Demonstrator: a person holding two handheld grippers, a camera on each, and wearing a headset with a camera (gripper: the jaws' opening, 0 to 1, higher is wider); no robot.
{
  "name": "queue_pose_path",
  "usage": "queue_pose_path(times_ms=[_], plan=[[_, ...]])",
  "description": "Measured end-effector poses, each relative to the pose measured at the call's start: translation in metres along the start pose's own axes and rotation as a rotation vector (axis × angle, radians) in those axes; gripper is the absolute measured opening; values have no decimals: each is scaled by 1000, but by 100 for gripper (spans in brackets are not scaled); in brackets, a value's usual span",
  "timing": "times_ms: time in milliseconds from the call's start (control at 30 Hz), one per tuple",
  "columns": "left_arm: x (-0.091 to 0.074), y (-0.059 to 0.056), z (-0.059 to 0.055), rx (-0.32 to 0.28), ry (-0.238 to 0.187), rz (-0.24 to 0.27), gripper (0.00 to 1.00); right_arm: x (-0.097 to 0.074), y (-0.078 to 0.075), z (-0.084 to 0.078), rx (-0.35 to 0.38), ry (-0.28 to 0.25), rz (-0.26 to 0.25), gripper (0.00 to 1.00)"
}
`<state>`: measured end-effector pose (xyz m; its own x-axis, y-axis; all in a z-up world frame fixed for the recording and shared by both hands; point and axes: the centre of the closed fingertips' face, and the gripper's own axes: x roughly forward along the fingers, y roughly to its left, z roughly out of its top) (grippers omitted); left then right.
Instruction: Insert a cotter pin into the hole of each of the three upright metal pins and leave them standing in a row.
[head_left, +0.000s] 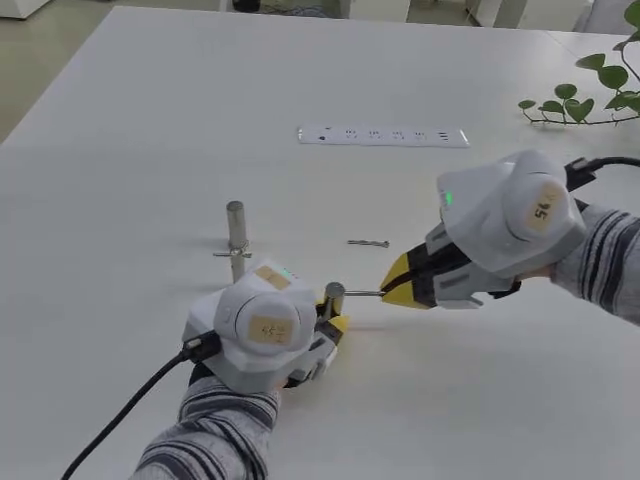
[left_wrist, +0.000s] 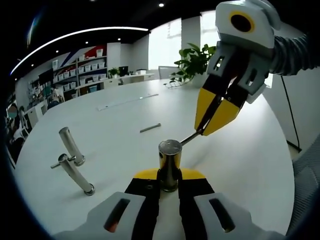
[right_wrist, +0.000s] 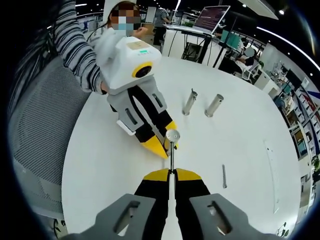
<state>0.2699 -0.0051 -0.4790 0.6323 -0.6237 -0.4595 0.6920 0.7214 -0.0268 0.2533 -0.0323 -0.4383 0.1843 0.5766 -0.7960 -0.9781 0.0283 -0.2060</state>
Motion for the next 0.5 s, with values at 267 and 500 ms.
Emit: queue_pose_path(times_ms=[267,500], plan=[[0,0,0,-31,-6,13,9,4,0,6,-11,-2,3,0],[1,0,-1,-52,-8,22,10,7,-1,10,-14,-7,5,0]])
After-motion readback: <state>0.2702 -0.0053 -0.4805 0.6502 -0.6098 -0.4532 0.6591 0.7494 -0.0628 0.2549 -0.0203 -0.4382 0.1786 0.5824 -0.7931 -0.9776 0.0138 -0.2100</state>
